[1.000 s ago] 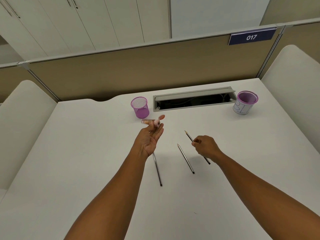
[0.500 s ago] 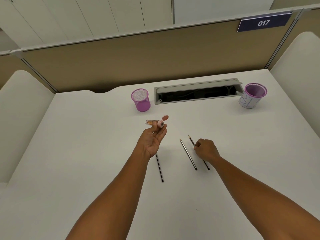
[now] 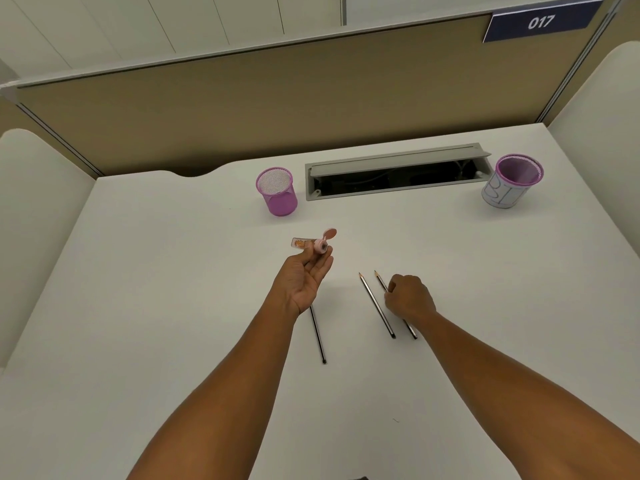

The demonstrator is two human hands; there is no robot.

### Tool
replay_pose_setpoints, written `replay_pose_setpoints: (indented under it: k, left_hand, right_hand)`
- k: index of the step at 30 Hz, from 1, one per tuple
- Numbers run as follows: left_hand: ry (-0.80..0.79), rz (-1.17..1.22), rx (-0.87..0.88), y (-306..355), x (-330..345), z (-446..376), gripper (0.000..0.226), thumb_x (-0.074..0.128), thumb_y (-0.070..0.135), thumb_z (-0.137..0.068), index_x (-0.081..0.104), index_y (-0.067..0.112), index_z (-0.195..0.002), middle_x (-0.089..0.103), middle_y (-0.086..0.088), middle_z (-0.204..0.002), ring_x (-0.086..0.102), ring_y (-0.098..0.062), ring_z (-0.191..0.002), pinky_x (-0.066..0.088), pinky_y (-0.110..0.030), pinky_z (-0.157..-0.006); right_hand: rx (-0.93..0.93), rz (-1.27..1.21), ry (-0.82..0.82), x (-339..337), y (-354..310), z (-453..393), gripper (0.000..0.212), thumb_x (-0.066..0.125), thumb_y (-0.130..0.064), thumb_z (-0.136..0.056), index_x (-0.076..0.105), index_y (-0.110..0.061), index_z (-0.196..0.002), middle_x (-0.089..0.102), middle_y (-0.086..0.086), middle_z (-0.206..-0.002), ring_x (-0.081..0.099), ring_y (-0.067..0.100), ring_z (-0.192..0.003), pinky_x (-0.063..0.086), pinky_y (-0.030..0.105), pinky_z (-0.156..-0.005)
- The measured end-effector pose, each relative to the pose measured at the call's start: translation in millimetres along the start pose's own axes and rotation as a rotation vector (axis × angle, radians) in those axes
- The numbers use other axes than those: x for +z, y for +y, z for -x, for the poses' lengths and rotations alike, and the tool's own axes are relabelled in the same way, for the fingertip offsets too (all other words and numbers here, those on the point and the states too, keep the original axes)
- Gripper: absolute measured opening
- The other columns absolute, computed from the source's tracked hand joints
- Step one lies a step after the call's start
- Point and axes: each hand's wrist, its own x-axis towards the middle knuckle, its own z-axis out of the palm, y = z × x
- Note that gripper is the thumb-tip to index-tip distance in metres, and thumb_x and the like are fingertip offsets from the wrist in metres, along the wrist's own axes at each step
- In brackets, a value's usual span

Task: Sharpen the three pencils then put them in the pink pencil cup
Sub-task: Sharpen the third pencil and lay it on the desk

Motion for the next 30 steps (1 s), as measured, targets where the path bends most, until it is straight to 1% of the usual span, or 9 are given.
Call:
replay_pose_setpoints:
  k: [5,10,12,15,17,21,25,28,30]
  left_hand:
    - [0.001,-0.007,-0.001,2,-2,-3,0.022,0.051,0.017,-0.1,0.064,-0.001,-0.1,0.074,-0.009,-0.092,0.067,-0.019,-0.099,0.051,-0.035,-0.096]
    - [0.02,0.019,-0.002,6,-4,-6,0.021,0.052,0.016,-0.099,0.063,-0.002,-0.102,0.073,-0.012,-0.092,0.068,-0.02,-0.096,0.051,-0.037,-0.095]
    - [0.026,0.02,0.004,8,-5,-7,0.02,0.053,0.016,-0.099,0.062,-0.002,-0.105,0.072,-0.013,-0.094,0.068,-0.02,-0.095,0.05,-0.036,-0.095]
    - [0.03,0.045,0.006,12,-6,-9,0.021,0.054,0.015,-0.099,0.061,-0.002,-0.109,0.072,-0.014,-0.095,0.067,-0.022,-0.101,0.05,-0.037,-0.098]
    - [0.028,0.049,0.009,15,-6,-10,0.02,0.054,0.015,-0.099,0.062,-0.001,-0.106,0.072,-0.014,-0.095,0.066,-0.023,-0.105,0.049,-0.038,-0.098]
    - [0.037,0.072,0.015,19,-7,-11,0.019,0.054,0.014,-0.098,0.062,-0.002,-0.105,0.072,-0.016,-0.096,0.067,-0.024,-0.101,0.05,-0.039,-0.098]
    - [0.037,0.072,0.022,22,-7,-12,0.019,0.055,0.013,-0.098,0.061,-0.002,-0.106,0.07,-0.017,-0.099,0.066,-0.024,-0.102,0.049,-0.039,-0.1]
    - [0.04,0.078,0.016,24,-8,-13,0.019,0.055,0.014,-0.098,0.062,-0.002,-0.107,0.069,-0.017,-0.102,0.065,-0.025,-0.107,0.048,-0.039,-0.101]
    - [0.042,0.076,0.014,25,-8,-13,0.02,0.054,0.014,-0.098,0.061,-0.002,-0.108,0.069,-0.017,-0.102,0.065,-0.025,-0.106,0.047,-0.039,-0.103]
  right_hand:
    - [-0.012,0.006,-0.003,-1,-5,-3,0.01,0.057,-0.021,-0.083,0.057,-0.013,-0.09,0.057,0.006,-0.101,0.056,0.025,-0.088,0.045,0.029,-0.072]
    - [-0.066,-0.07,0.092,-2,-28,-2,0.016,0.056,-0.024,-0.086,0.06,-0.012,-0.096,0.057,0.007,-0.105,0.058,0.027,-0.094,0.043,0.029,-0.074]
    - [-0.113,-0.078,0.09,3,-43,2,0.019,0.056,-0.027,-0.087,0.061,-0.013,-0.098,0.058,0.006,-0.106,0.059,0.027,-0.096,0.043,0.029,-0.075]
    - [-0.184,-0.052,0.029,18,-69,12,0.025,0.059,-0.032,-0.087,0.062,-0.012,-0.101,0.061,0.007,-0.108,0.059,0.026,-0.1,0.046,0.031,-0.081]
    - [-0.203,-0.042,-0.027,29,-84,18,0.028,0.061,-0.035,-0.086,0.063,-0.012,-0.102,0.062,0.008,-0.109,0.06,0.026,-0.1,0.047,0.032,-0.081]
    - [-0.185,-0.055,-0.129,48,-100,29,0.034,0.065,-0.041,-0.083,0.063,-0.013,-0.102,0.063,0.005,-0.105,0.062,0.025,-0.095,0.05,0.031,-0.077]
    - [-0.174,-0.013,-0.193,61,-106,36,0.044,0.068,-0.047,-0.08,0.063,-0.012,-0.105,0.064,0.006,-0.104,0.063,0.025,-0.096,0.053,0.033,-0.079]
    - [-0.182,0.031,-0.222,65,-108,39,0.044,0.069,-0.045,-0.08,0.062,-0.011,-0.107,0.064,0.006,-0.105,0.064,0.025,-0.096,0.053,0.032,-0.079]
    - [-0.189,0.064,-0.226,67,-109,41,0.04,0.069,-0.041,-0.081,0.062,-0.01,-0.107,0.064,0.006,-0.106,0.064,0.025,-0.097,0.052,0.032,-0.078]
